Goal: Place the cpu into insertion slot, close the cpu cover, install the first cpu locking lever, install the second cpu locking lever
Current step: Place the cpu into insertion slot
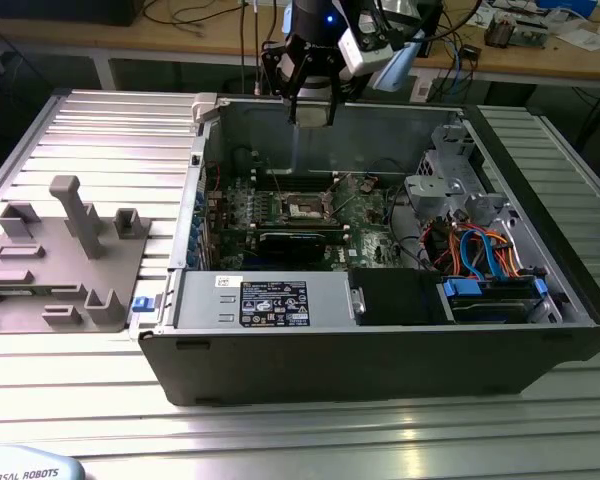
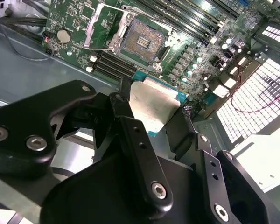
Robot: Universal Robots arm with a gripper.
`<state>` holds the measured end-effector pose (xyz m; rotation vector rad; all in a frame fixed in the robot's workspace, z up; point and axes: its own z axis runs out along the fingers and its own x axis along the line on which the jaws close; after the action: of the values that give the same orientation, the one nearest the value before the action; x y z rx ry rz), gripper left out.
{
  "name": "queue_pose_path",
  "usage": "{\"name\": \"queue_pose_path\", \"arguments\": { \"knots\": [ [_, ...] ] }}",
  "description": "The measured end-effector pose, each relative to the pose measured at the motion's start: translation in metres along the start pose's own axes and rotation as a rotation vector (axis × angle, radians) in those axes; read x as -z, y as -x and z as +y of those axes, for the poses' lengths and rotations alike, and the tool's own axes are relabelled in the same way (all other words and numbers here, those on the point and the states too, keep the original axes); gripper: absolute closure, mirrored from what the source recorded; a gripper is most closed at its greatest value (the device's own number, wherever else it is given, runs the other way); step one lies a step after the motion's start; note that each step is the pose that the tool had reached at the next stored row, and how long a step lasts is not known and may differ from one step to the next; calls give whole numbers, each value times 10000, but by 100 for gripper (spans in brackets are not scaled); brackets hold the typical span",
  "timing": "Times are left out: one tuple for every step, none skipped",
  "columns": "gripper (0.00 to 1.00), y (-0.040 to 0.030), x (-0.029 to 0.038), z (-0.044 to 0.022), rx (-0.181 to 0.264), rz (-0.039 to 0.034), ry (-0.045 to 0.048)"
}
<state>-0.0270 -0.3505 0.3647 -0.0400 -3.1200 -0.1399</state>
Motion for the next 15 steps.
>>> {"name": "queue_pose_path", "arguments": {
  "knots": [
    [46,0,-19,-2,0,0,1],
    [46,0,-25,-2,0,0,0],
    [46,0,-26,-2,0,0,1],
    [46,0,-28,-2,0,0,2],
    [46,1,-30,-2,0,0,1],
    [46,1,-32,-3,0,0,1],
    [46,1,-35,-3,0,0,2],
    [46,1,-38,-3,0,0,1],
    [46,1,-42,-4,0,0,1],
    [46,1,-45,-4,0,0,1],
    [46,1,-48,-4,0,1,0],
    [46,1,-50,-5,0,1,-1],
    [46,1,-52,-5,0,0,-1],
    [46,1,-54,-5,0,1,0],
    [46,1,-56,-5,0,1,0]
  ]
}}
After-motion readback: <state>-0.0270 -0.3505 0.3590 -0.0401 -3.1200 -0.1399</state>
